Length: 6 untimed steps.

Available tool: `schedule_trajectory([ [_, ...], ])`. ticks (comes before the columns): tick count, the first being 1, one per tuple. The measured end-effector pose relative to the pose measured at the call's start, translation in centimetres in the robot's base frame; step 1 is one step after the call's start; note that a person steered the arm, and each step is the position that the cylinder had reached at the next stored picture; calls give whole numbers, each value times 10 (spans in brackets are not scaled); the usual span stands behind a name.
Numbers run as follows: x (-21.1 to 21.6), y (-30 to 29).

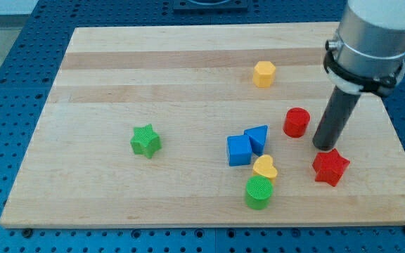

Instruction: Push the red circle slightly towards up

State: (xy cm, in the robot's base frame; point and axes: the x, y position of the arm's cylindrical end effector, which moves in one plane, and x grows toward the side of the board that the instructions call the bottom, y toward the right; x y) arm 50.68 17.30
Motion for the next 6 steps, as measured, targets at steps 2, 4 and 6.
schedule_trajectory([
  [2,0,-69],
  [4,-1,-55],
  [6,-29,-44],
])
